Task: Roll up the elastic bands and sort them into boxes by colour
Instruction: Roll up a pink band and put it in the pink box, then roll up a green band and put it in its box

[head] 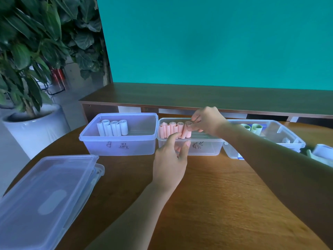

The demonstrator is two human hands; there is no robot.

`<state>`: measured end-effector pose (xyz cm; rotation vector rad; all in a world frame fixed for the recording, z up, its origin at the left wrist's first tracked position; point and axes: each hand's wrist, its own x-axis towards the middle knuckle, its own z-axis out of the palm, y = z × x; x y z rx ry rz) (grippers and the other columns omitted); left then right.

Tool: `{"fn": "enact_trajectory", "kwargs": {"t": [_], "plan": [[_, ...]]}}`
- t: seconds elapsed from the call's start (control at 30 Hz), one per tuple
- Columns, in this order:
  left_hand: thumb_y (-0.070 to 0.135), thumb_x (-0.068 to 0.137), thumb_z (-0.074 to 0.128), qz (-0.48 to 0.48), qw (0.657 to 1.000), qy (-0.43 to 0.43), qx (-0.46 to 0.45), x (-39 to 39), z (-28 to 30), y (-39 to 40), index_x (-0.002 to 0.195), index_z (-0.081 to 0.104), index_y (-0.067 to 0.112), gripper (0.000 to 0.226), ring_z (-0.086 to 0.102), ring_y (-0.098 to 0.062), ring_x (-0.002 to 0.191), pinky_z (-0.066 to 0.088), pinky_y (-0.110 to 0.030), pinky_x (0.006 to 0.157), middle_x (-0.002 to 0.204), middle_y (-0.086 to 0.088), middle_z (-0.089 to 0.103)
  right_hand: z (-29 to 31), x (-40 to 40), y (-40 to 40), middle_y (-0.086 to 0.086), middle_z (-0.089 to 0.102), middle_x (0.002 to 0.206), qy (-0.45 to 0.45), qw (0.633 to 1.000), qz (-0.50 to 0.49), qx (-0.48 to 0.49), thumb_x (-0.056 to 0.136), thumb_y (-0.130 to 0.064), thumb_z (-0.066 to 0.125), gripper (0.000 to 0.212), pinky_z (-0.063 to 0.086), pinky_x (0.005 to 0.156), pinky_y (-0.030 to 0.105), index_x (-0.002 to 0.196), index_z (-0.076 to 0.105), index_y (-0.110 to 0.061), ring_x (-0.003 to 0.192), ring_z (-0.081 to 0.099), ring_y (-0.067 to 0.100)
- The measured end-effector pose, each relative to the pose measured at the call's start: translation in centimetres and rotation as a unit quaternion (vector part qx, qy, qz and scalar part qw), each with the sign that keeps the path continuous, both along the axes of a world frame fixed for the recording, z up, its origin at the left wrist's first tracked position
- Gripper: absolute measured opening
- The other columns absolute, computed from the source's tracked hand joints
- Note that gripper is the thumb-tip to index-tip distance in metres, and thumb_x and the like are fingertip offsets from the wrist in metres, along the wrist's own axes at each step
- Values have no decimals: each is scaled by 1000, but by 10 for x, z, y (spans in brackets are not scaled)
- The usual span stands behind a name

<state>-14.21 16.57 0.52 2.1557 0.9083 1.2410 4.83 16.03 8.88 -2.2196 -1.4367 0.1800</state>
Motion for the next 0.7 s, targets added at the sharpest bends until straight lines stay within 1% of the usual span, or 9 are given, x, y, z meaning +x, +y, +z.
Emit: {"fn": "enact_trajectory", "kwargs": {"t": [0.07, 0.17, 0.3, 0.4, 0.47, 0.53, 0.6, 0.67, 0.7], "plan": [[52, 96, 56, 0, 1000, -2, 3, 0, 0, 0, 136, 59, 27, 47, 68, -3, 98, 50, -4, 74, 115, 13, 71, 1, 1, -1, 9, 75, 94, 1, 1000, 2, 1, 81, -32, 85, 38, 59, 88, 40, 108, 72, -8, 81, 73, 21], [52, 96, 55, 5, 1000, -8, 5, -2, 0, 0, 135, 58, 28, 46, 68, -4, 94, 58, -16, 76, 109, 12, 72, 2, 3, -5, 9, 75, 103, -2, 1000, 6, 5, 79, -31, 86, 44, 58, 92, 37, 114, 71, -8, 88, 72, 22], [47, 97, 57, 12, 999, -18, 25, -3, 1, -2, 132, 61, 24, 42, 70, -6, 92, 57, -16, 73, 106, 9, 74, 7, 4, -20, 6, 74, 107, -16, 1000, 10, 22, 79, -32, 86, 44, 54, 94, 32, 115, 72, -11, 96, 68, 20], [44, 97, 59, 20, 999, -29, 37, -5, 3, -10, 130, 63, 22, 39, 71, -7, 90, 57, -17, 70, 104, 6, 75, 10, 2, -47, -1, 73, 102, -10, 999, 2, 50, 80, -35, 84, 38, 50, 84, 19, 111, 73, -15, 93, 66, 15], [40, 96, 63, 29, 997, -48, 43, -6, 4, -20, 127, 64, 21, 37, 67, -2, 89, 60, -19, 67, 104, 5, 74, 9, -1, -71, -4, 71, 96, 8, 996, -8, 84, 80, -34, 85, 34, 42, 73, 6, 106, 75, -16, 91, 65, 11], [37, 95, 65, 31, 996, -62, 46, -9, 4, -35, 125, 66, 20, 34, 60, 5, 89, 59, -16, 67, 104, 6, 73, 6, -8, -101, -5, 72, 93, 34, 993, -26, 112, 80, -34, 85, 30, 38, 66, 0, 102, 75, -17, 82, 64, 5], [38, 95, 64, 5, 998, -57, 16, -9, 5, -53, 124, 65, 21, 34, 62, 4, 92, 56, -11, 71, 107, 8, 72, -1, -18, -135, -6, 72, 90, 62, 989, -39, 126, 81, -36, 84, 26, 40, 63, 1, 100, 74, -21, 80, 63, 3], [40, 94, 64, -36, 997, -37, -48, -6, 5, -76, 127, 62, 24, 36, 66, 0, 91, 57, -15, 77, 105, 11, 70, -11, -29, -171, -8, 72, 84, 76, 986, -44, 140, 83, -37, 82, 16, 44, 64, 6, 91, 73, -26, 78, 65, 8], [41, 94, 65, -58, 995, -27, -78, -4, 6, -88, 128, 60, 25, 38, 66, -2, 88, 58, -19, 78, 101, 14, 69, -17, -35, -189, -8, 72, 80, 82, 985, -44, 148, 84, -38, 81, 14, 48, 66, 12, 87, 72, -27, 75, 66, 9]]}}
